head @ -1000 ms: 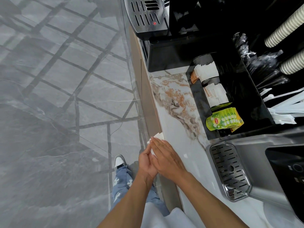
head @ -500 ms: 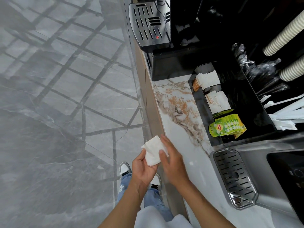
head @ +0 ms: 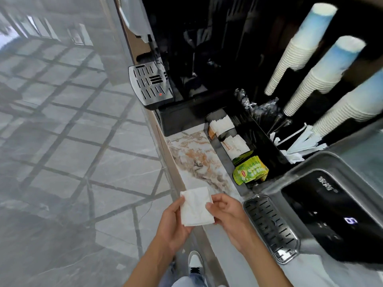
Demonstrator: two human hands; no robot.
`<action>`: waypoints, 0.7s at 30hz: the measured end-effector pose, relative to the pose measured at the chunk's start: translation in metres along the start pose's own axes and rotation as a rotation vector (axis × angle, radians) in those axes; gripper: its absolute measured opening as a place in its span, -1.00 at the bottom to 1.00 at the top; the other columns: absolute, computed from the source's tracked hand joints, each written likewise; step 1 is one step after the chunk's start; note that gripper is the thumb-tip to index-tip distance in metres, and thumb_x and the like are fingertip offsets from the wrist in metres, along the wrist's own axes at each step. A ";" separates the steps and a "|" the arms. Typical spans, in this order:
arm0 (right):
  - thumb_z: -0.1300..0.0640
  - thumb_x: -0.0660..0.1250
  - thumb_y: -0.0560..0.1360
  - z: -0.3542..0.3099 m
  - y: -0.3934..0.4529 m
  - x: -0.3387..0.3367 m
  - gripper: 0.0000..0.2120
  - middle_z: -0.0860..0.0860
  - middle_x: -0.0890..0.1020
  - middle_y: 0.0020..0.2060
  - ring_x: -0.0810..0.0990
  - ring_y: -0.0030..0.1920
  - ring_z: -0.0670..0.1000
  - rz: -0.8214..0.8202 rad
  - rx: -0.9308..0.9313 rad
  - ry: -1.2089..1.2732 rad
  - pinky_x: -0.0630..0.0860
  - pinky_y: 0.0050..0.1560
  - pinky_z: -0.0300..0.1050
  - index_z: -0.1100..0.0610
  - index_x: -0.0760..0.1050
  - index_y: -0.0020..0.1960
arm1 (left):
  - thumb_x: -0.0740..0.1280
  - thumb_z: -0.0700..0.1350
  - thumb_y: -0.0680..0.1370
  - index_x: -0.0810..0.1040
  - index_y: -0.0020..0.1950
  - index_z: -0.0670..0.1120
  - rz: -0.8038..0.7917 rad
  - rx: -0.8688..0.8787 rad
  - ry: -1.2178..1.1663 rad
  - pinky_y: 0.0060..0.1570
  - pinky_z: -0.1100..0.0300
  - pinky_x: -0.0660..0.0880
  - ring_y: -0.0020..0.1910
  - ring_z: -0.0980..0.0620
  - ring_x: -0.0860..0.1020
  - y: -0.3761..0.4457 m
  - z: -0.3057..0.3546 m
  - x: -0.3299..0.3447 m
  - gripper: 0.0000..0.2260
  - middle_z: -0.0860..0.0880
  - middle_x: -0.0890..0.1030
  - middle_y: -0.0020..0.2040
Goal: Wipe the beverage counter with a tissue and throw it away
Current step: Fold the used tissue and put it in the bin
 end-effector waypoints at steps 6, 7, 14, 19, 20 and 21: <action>0.17 0.45 0.49 -0.018 -0.026 -0.033 -0.90 0.34 0.65 -0.16 0.54 -0.19 0.12 0.165 -0.097 0.038 0.43 -0.32 -0.14 0.19 0.62 -0.05 | 0.43 -0.11 0.52 0.57 0.28 -0.23 -0.067 -0.011 0.380 -0.01 -0.06 0.65 0.19 -0.29 0.62 -0.003 -0.002 0.039 -0.63 -0.30 0.65 0.22; 0.18 0.44 0.50 -0.020 -0.031 -0.036 -0.91 0.28 0.66 -0.20 0.54 -0.21 0.11 0.187 -0.105 0.049 0.43 -0.33 -0.16 0.21 0.62 -0.05 | 0.49 -0.12 0.48 0.58 0.27 -0.23 -0.062 -0.010 0.472 -0.01 -0.04 0.65 0.17 -0.28 0.64 -0.002 -0.003 0.043 -0.60 -0.28 0.67 0.19; 0.22 0.41 0.53 -0.028 -0.080 -0.058 -0.81 0.17 0.58 -0.29 0.47 -0.33 0.05 0.392 -0.148 0.091 0.40 -0.42 -0.24 0.38 0.54 -0.08 | 0.54 -0.19 0.43 0.65 0.11 -0.20 -0.103 -0.052 0.901 -0.18 0.05 0.65 -0.06 -0.14 0.73 0.002 -0.022 0.072 -0.72 -0.17 0.76 -0.04; 0.22 0.39 0.54 -0.022 -0.125 -0.071 -0.77 0.00 0.56 -0.43 0.41 -0.45 -0.04 0.543 -0.172 0.090 0.34 -0.44 -0.22 0.09 0.58 -0.29 | 0.46 -0.23 0.52 0.67 0.06 -0.20 -0.231 -0.183 1.027 -0.23 0.08 0.64 -0.11 -0.11 0.74 -0.006 -0.059 0.090 -0.86 -0.19 0.76 -0.06; 0.22 0.39 0.54 -0.019 -0.136 -0.076 -0.76 -0.01 0.54 -0.45 0.39 -0.47 -0.04 0.589 -0.177 0.101 0.33 -0.45 -0.23 0.10 0.57 -0.31 | 0.43 -0.24 0.54 0.69 0.04 -0.20 -0.277 -0.211 1.048 -0.24 0.09 0.64 -0.12 -0.11 0.73 -0.009 -0.068 0.094 -0.89 -0.20 0.76 -0.06; 0.23 0.39 0.53 -0.016 -0.147 -0.082 -0.76 0.00 0.52 -0.46 0.37 -0.49 -0.04 0.631 -0.181 0.112 0.32 -0.45 -0.23 0.14 0.55 -0.31 | 0.41 -0.24 0.55 0.72 -0.01 -0.18 -0.321 -0.237 1.070 -0.25 0.10 0.63 -0.13 -0.10 0.72 -0.012 -0.078 0.098 -0.91 -0.20 0.76 -0.06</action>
Point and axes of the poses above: each hand's wrist, its own y-axis towards the middle knuckle, its own x-axis out of the palm, z = x × y, the point moved 10 cm from there along y, towards the middle knuckle
